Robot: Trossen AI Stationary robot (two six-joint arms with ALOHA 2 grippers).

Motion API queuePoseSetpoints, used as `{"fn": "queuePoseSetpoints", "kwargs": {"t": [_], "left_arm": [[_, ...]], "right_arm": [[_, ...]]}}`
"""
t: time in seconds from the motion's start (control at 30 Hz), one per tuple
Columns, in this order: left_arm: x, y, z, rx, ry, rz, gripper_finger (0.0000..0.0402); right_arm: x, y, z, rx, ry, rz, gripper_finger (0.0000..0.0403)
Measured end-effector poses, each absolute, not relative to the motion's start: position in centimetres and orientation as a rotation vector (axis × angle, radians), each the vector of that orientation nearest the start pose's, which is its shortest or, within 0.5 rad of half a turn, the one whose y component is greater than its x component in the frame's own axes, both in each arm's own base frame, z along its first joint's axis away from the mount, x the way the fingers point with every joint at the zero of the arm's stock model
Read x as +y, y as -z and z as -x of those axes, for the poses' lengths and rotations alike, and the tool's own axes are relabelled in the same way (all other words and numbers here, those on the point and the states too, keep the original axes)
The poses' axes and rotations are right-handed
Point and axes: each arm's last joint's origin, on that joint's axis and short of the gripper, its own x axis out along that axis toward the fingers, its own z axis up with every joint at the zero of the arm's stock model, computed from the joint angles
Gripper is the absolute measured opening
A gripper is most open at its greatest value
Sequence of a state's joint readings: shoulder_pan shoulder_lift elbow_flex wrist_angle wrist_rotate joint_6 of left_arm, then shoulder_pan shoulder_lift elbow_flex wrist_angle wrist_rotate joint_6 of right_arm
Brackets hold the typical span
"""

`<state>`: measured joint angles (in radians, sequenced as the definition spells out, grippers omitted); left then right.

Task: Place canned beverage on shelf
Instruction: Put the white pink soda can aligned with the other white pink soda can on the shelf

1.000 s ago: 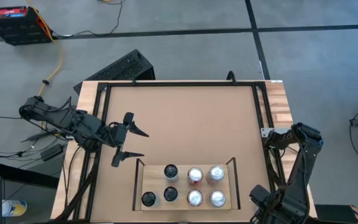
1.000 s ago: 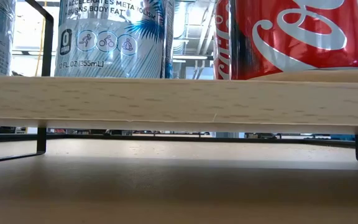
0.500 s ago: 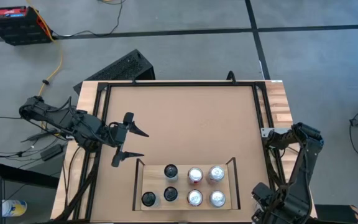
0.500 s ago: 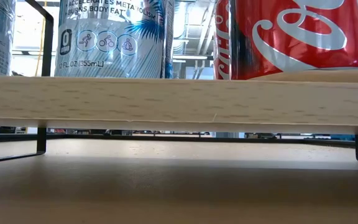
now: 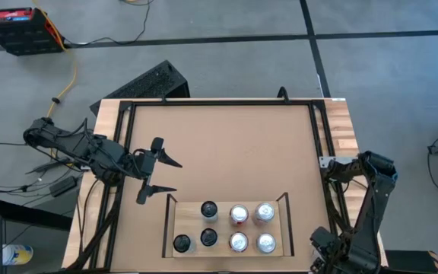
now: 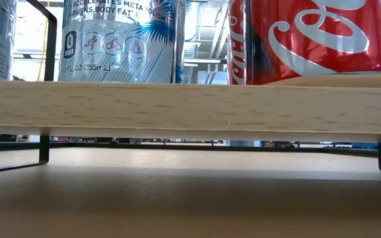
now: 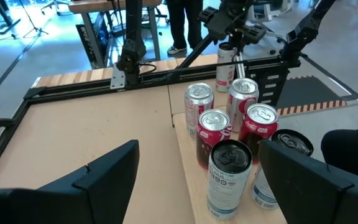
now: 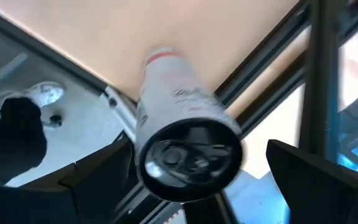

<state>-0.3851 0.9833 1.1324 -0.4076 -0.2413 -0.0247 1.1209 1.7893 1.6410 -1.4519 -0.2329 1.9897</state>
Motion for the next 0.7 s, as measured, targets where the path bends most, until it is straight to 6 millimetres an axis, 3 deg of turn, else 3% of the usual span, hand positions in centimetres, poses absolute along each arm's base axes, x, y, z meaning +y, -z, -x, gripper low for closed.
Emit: {"fn": "queuePoseSetpoints", "kwargs": {"t": [0.2, 0.43, 0.7], "left_arm": [[-6.9, -39.5, -18.8, 0.246, 0.139, -0.052, 0.0316], [-6.9, -39.5, -18.8, 0.246, 0.140, -0.052, 0.0316], [-6.9, -39.4, -18.8, 0.252, 0.140, -0.054, 0.0316]], "right_arm": [[30.1, -27.2, -13.5, 1.700, 0.681, -0.701, 0.0400], [30.1, -26.9, -13.4, 1.680, 0.684, -0.690, 0.0389], [30.0, -26.9, -13.5, 1.685, 0.668, -0.674, 0.0328]]}}
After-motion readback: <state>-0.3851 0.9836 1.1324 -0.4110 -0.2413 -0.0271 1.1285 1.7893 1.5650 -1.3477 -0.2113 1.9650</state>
